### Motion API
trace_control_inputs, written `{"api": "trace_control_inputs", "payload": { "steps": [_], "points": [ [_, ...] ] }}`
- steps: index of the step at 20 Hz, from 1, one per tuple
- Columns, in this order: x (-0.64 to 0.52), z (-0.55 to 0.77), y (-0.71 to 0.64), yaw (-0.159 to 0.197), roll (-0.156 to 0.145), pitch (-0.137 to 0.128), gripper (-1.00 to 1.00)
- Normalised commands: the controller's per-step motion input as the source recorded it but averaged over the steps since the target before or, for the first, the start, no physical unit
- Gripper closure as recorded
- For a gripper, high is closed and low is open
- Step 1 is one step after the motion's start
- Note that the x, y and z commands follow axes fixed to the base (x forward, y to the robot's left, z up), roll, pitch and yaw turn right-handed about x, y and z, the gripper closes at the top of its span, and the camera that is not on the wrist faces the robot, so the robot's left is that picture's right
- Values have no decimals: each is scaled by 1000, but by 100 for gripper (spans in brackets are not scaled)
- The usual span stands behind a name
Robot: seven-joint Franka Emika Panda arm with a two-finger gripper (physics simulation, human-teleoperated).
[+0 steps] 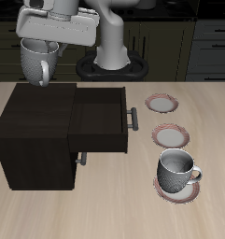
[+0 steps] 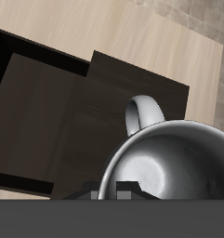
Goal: Place the porcelain mug that is in the drawer onto the top of the cabinet
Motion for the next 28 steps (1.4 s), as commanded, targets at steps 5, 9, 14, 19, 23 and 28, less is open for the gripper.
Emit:
{"api": "trace_control_inputs", "payload": {
  "steps": [5,9,14,19,23,28],
  "points": [
    [164,-270,196,3,10,30,100],
    [94,-227,81,12,-11,37,100],
    [51,-224,62,-7,-8,35,100],
    [-61,-44,58,30,23,1,-100],
    [-58,68,-28,-5,-15,-11,-100],
    [-123,135,-3,8,-2,-32,-100]
  ]
}}
